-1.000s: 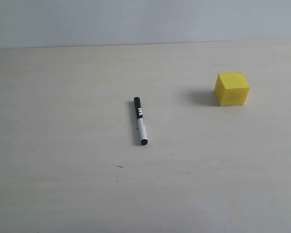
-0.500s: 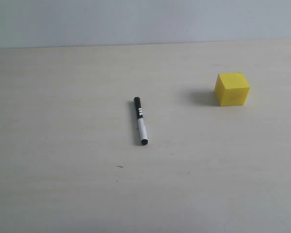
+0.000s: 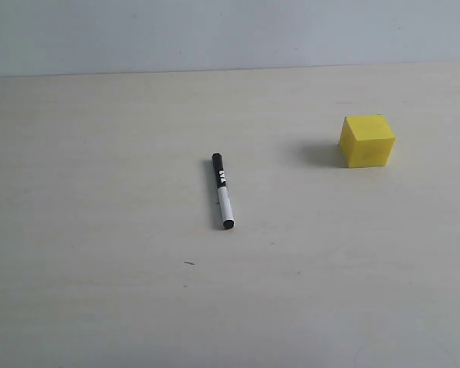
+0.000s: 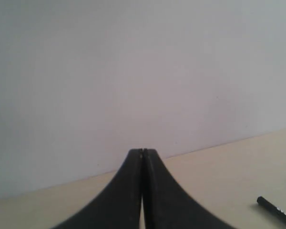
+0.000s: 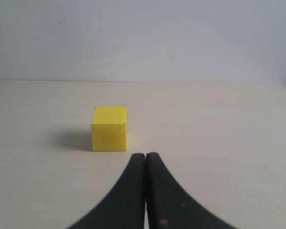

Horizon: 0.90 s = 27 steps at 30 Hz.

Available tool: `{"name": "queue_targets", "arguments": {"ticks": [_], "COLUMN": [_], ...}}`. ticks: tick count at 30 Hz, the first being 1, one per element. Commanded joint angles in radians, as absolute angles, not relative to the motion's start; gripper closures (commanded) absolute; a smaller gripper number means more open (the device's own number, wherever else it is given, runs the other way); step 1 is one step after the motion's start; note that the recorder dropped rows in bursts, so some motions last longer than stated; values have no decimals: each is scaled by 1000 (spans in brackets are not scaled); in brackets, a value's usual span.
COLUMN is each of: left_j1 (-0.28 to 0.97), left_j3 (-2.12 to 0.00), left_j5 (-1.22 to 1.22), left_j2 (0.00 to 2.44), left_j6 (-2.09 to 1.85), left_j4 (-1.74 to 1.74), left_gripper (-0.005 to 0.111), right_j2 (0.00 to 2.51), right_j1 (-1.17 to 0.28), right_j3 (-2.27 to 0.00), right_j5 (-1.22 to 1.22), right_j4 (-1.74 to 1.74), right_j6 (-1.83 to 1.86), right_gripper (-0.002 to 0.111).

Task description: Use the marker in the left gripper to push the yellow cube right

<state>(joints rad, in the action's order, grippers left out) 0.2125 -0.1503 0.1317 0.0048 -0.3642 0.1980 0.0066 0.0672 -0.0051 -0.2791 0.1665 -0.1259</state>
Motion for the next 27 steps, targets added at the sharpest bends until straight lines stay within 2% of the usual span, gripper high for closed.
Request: {"name": "queue_targets", "arguments": {"ticks": [1,20,25,27], "left_j1": [209,209,209,209], "left_j3": [-93,0,0,0], "left_j5": [87,82,114,201], "left_j2": [0,0,0,0], "left_j6": [-359,-359,-359,-361], "left_j4": [234,328,322,322], "left_gripper": [104,104,104,104], "right_j2": [0,0,0,0], "right_j1": [63,63,63,63], "right_j3": [0,0,0,0], "right_j5": [-266,-266,-266,-266], "right_j4": [167,167,167,167], "right_j6": [-128,-128,-128,-128], "right_gripper": [108,108,108,108]}}
